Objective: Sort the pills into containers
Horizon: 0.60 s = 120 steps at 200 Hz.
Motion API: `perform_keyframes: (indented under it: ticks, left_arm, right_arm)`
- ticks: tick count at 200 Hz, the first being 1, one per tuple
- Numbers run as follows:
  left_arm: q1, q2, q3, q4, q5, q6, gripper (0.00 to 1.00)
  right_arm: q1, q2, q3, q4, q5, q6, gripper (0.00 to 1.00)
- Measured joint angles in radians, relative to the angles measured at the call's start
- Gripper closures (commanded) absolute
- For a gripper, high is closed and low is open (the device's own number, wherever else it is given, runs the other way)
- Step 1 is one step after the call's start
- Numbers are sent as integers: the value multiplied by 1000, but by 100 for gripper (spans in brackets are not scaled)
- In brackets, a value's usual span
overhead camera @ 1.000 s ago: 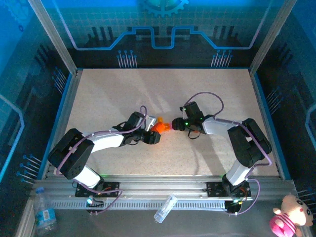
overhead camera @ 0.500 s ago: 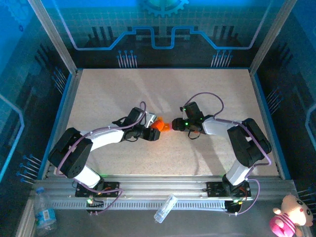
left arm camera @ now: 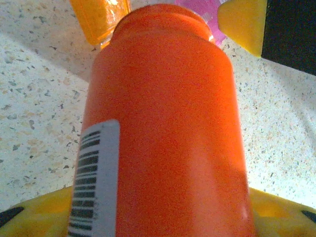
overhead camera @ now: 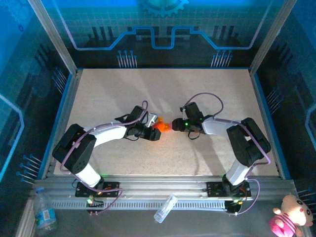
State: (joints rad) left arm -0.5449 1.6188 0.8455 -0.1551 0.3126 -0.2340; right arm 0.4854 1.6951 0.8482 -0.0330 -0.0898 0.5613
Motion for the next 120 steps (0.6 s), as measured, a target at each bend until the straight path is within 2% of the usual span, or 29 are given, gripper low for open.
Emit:
perform_keyframes:
  ticks: [120]
  left_arm:
    - [0,34,90,-128,-1,0,100]
  right_arm:
    - [0,7,0,8,0,0,50]
